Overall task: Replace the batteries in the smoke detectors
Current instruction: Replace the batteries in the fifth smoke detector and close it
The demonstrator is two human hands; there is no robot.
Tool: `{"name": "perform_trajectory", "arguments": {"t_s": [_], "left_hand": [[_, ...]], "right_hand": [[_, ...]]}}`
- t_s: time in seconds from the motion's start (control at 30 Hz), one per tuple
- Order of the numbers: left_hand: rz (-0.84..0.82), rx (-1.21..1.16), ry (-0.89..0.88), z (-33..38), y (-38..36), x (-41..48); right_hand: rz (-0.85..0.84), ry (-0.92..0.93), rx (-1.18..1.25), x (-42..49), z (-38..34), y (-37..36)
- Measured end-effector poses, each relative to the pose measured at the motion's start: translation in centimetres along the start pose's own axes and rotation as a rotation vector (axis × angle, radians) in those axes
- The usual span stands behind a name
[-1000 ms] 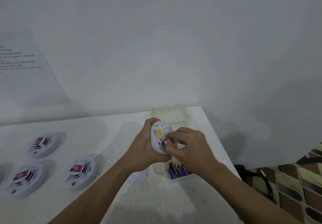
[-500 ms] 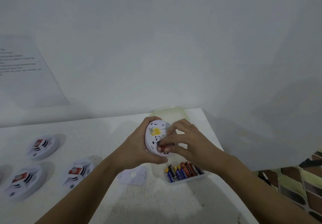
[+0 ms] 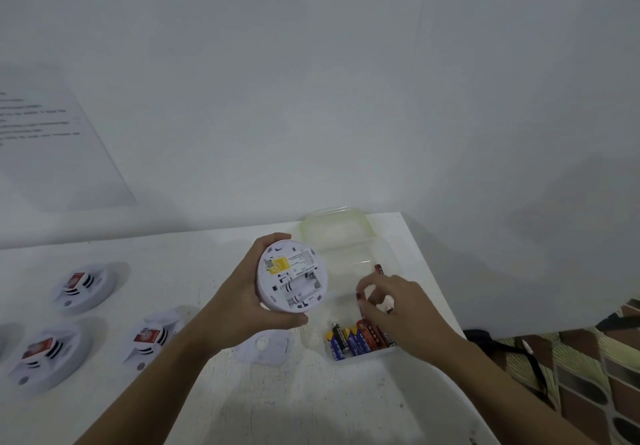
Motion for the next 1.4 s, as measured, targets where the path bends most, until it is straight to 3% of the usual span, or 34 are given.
{"name": "perform_trajectory", "arguments": {"t_s": [0.1, 0.2, 0.37, 0.5, 0.77, 1.0, 1.17, 1.4], "left_hand": [[0.008, -0.017, 0.003, -0.2, -0.3, -0.1], [0.004, -0.035, 0.007, -0.5, -0.5, 0.0], [0.023, -0.033, 0.006, -1.1, -0.3, 0.6], [0.041, -0.03, 0.016, -1.5, 0.1, 1.3], [0.023, -0.035, 0.026, -2.5, 0.4, 3.0], [0.017, -0.014, 0.028, -3.6, 0.8, 3.6], [0.009, -0.01, 0.042, -4.3, 0.9, 3.7], [0.022, -0.013, 0.047, -4.1, 0.9, 3.7]], "right_hand": [[-0.05, 0.03, -0.274, -0.1, 0.4, -1.4], [-0.064, 0.043, -0.385, 0.4, 1.0, -1.9], [0.069, 0.001, -0.109, 2.2, 1.0, 0.8], [0.194, -0.115, -0.197, 5.4, 1.8, 3.2], [-0.085, -0.21, -0.841, 10.0, 1.4, 1.0], [-0.217, -0.216, -0.894, 11.0, 2.2, -1.2], [-0.18, -0.241, -0.622, 11.4, 4.0, -1.7], [0.005, -0.246, 0.316, 10.2, 2.1, -0.4]]}}
Point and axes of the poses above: each hand's wrist, its own x-axis towards the middle knuckle, its own y-axis out of the back of the hand, z = x × y, the point moved 5 cm from there along x, towards the middle knuckle, and after that the axes turned 1 degree about x, right-handed, at the moved point
